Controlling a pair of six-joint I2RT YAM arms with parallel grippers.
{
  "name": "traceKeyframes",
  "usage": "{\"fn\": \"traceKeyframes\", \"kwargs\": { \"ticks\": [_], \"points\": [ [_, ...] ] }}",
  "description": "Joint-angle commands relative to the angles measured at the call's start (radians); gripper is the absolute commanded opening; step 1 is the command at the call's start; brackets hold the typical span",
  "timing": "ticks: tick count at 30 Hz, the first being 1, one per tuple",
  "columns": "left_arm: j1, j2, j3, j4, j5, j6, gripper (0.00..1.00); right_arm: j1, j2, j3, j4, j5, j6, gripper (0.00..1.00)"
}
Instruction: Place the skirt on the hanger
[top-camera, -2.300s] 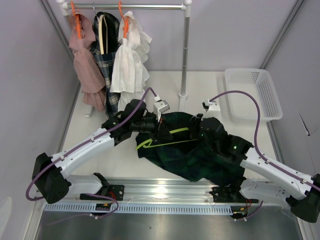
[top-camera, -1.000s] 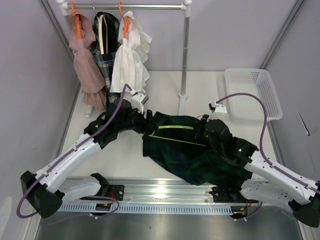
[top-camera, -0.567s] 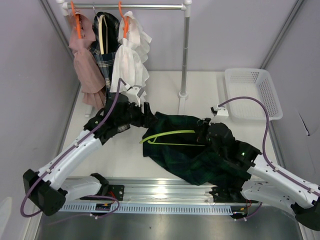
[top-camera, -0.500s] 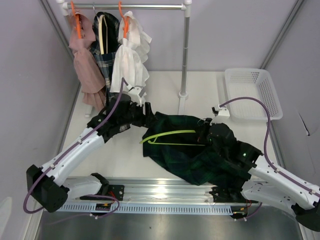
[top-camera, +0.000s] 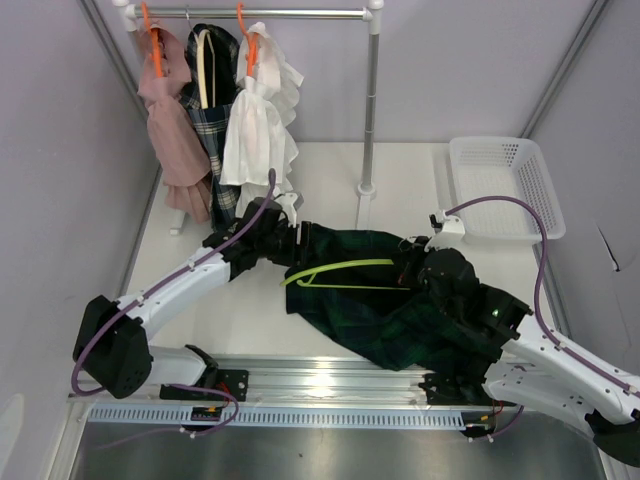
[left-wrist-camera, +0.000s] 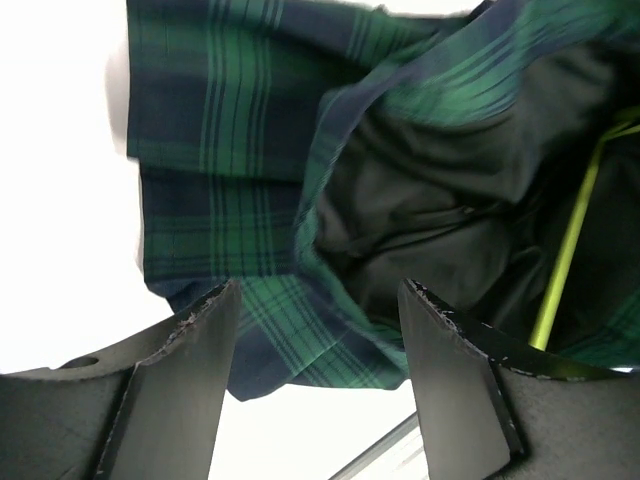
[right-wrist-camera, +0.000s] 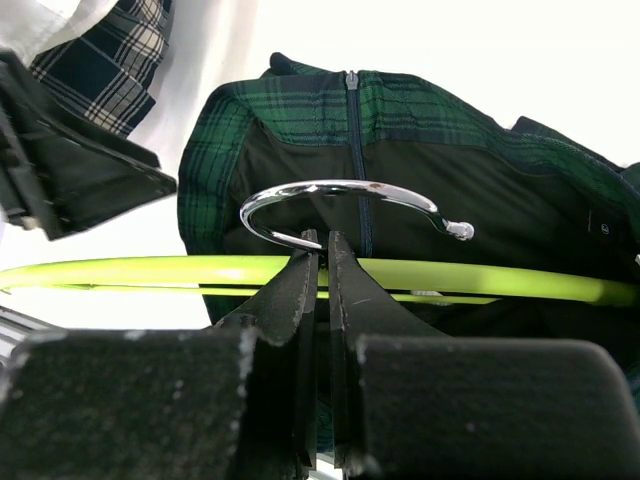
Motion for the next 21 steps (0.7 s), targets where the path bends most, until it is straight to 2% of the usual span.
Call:
{"fn": "traceKeyframes", "kwargs": {
  "ticks": [1, 5, 11, 15, 16, 18, 21],
  "points": [
    [0.005, 0.017, -0.020, 0.061, 0.010, -0.021, 0.69, 0.000, -0.022, 0.007, 0.018, 0.030, -0.007, 0.00],
    [0.007, 0.047, -0.040, 0.085, 0.012, -0.025, 0.69, -0.002, -0.025, 0.010, 0.013, 0.037, -0.005, 0.00],
    [0.007, 0.060, -0.071, 0.145, 0.033, -0.048, 0.63, -0.003, -0.026, 0.010, 0.019, 0.047, -0.010, 0.00],
    [0.007, 0.057, -0.071, 0.141, 0.023, -0.050, 0.45, -0.013, -0.026, 0.012, 0.022, 0.061, -0.013, 0.00],
    [0.007, 0.052, -0.074, 0.133, 0.014, -0.047, 0.31, -0.023, -0.026, 0.012, 0.022, 0.063, -0.015, 0.00],
    [0.007, 0.040, -0.085, 0.130, 0.006, -0.047, 0.15, -0.037, -0.025, 0.013, 0.025, 0.057, -0.016, 0.00],
    [0.005, 0.004, -0.097, 0.117, -0.003, -0.044, 0.02, -0.069, -0.016, 0.012, 0.031, 0.063, -0.013, 0.00]
  ]
}}
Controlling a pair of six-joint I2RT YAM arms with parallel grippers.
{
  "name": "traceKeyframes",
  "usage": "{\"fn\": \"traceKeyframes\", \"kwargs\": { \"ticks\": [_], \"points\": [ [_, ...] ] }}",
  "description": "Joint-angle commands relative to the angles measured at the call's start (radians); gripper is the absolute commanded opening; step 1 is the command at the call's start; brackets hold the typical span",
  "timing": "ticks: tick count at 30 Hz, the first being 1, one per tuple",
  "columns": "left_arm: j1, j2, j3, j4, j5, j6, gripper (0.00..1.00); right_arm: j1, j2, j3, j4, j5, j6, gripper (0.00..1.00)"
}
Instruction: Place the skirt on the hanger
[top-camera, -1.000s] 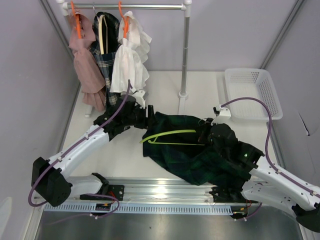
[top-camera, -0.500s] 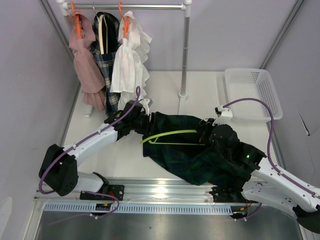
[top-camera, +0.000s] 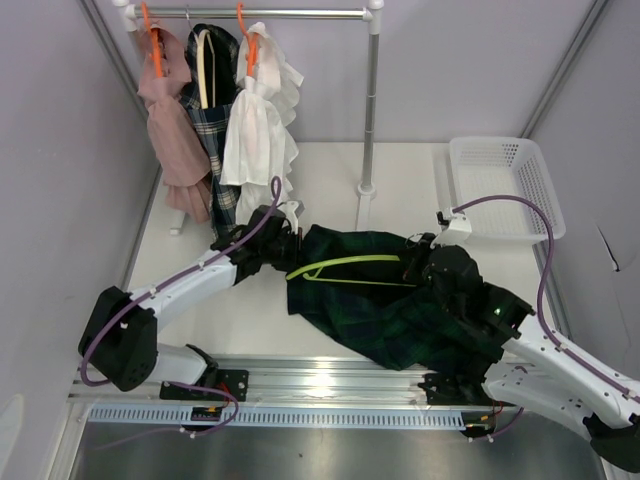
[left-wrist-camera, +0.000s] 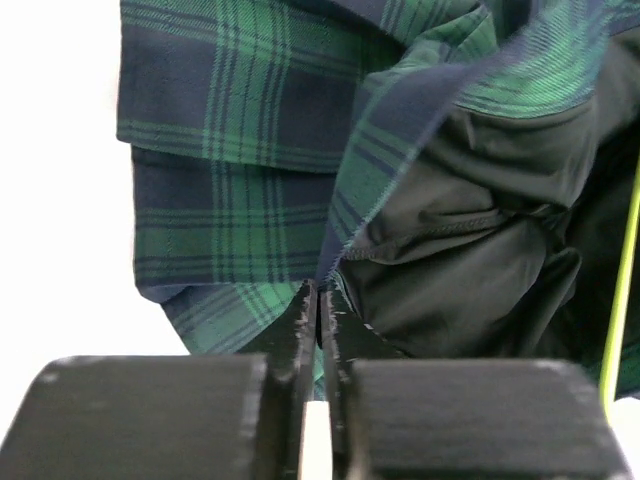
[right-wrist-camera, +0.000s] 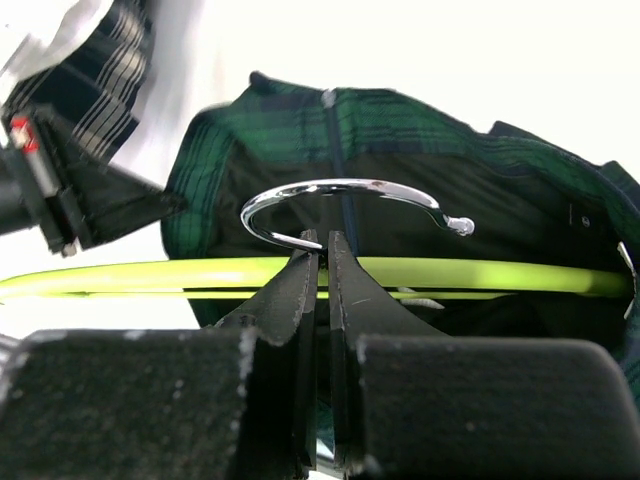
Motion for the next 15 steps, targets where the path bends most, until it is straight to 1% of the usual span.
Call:
{"fn": "traceKeyframes", "kwargs": {
  "ticks": [1, 8, 15],
  "points": [
    [0.005, -0.065, -0.015, 0.009, -0.007, 0.001, 0.00, -0.041, -0.008, 0.010, 0.042, 0.058, -0.012, 0.00],
    [0.007, -0.131, -0.012, -0.028, -0.013, 0.006, 0.00, -0.081, -0.008, -0.027, 0.113, 0.122, -0.067, 0.00],
    [0.007, -0.194, 0.027, -0.095, -0.021, 0.012, 0.00, -0.087, -0.013, -0.091, 0.169, 0.177, -0.104, 0.00]
  ]
}}
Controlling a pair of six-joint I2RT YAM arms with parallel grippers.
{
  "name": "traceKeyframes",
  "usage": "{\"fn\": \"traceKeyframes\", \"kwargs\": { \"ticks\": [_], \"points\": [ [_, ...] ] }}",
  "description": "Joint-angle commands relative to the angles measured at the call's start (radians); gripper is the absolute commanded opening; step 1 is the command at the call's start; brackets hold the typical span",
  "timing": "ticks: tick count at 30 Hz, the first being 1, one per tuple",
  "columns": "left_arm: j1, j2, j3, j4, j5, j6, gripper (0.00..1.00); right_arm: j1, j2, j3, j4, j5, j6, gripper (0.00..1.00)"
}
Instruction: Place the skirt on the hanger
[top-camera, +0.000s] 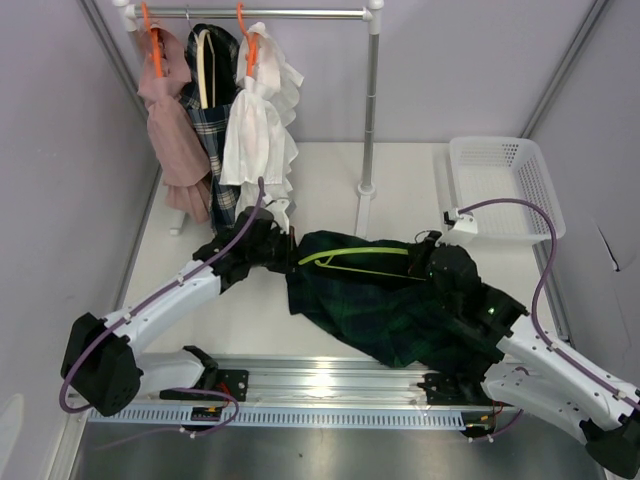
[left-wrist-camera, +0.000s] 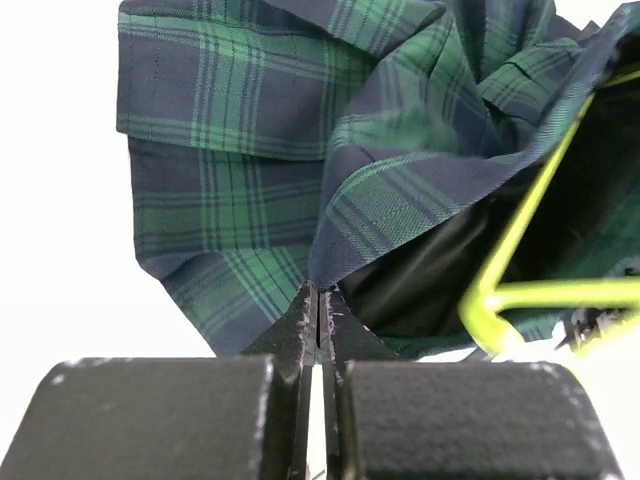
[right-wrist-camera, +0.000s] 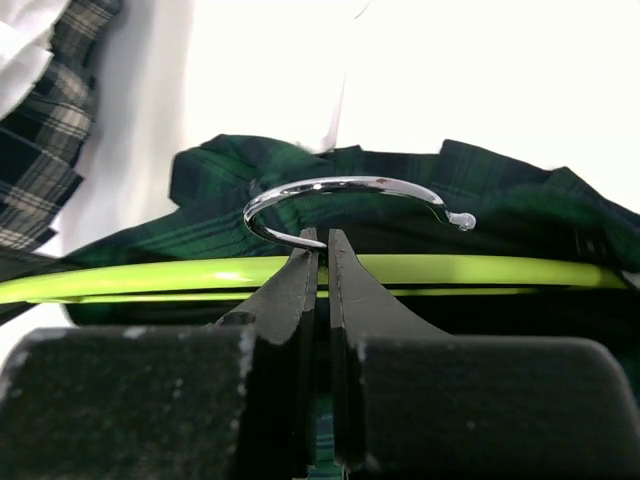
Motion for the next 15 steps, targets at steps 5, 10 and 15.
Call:
{"fn": "traceKeyframes", "kwargs": {
  "ticks": [5, 10, 15],
  "points": [
    [0.007, -0.075, 0.058, -0.062, -0.034, 0.017, 0.00, -0.012, -0.018, -0.044, 0.083, 0.131, -0.073, 0.00],
    [0.015, -0.086, 0.076, -0.107, -0.062, 0.033, 0.00, -0.014, -0.040, -0.067, 0.101, 0.145, -0.109, 0.00],
    [0.015, -0.097, 0.101, -0.130, -0.076, 0.042, 0.00, -0.017, -0.044, -0.070, 0.091, 0.145, -0.128, 0.00]
  ]
}}
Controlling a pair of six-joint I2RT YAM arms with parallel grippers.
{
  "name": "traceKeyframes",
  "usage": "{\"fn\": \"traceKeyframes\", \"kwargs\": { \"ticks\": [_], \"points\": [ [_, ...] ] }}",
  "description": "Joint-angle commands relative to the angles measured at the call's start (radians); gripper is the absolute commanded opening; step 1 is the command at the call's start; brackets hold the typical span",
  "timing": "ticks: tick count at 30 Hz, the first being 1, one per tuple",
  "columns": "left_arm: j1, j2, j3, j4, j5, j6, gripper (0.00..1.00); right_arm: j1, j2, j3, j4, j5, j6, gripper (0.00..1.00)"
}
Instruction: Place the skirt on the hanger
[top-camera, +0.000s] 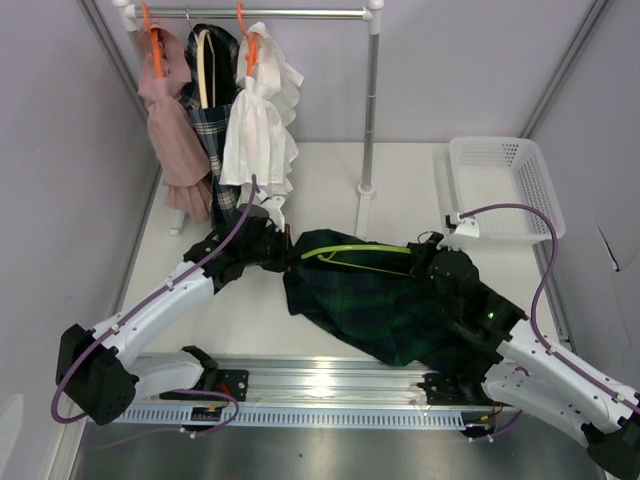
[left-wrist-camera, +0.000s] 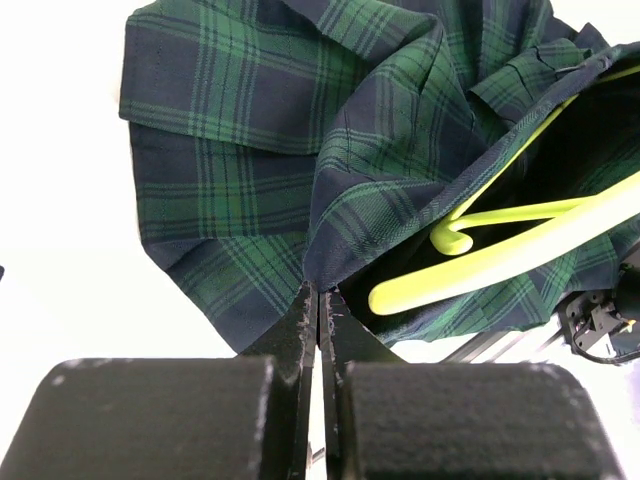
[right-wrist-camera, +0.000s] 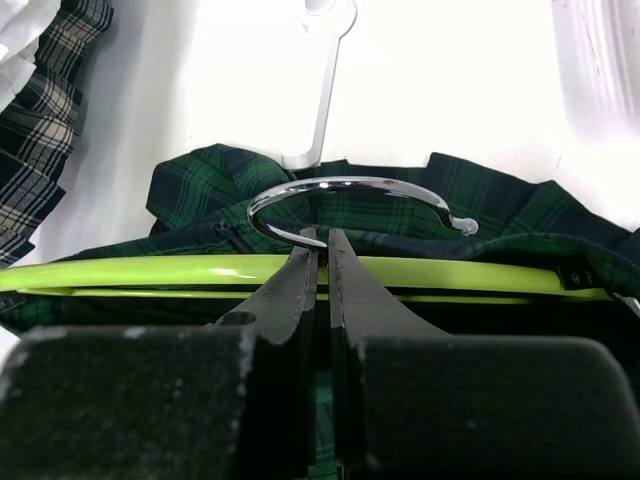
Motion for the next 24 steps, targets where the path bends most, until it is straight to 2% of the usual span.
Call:
{"fn": "traceKeyframes", "kwargs": {
  "ticks": [1, 19, 24],
  "points": [
    [0.015, -0.044, 0.070, -0.039, -0.066, 0.035, 0.00, -0.017, -0.021, -0.010, 0.018, 0.102, -0.082, 0.00],
    [0.015, -0.041, 0.248, -0.168, -0.112, 0.110, 0.00, -0.008, 0.000, 0.022, 0.004, 0.104, -0.120, 0.00],
    [-0.031, -0.018, 0.334, -0.223, -0.129, 0.154, 0.00, 0.022, 0.043, 0.082, 0.015, 0.133, -0.163, 0.00]
  ]
}}
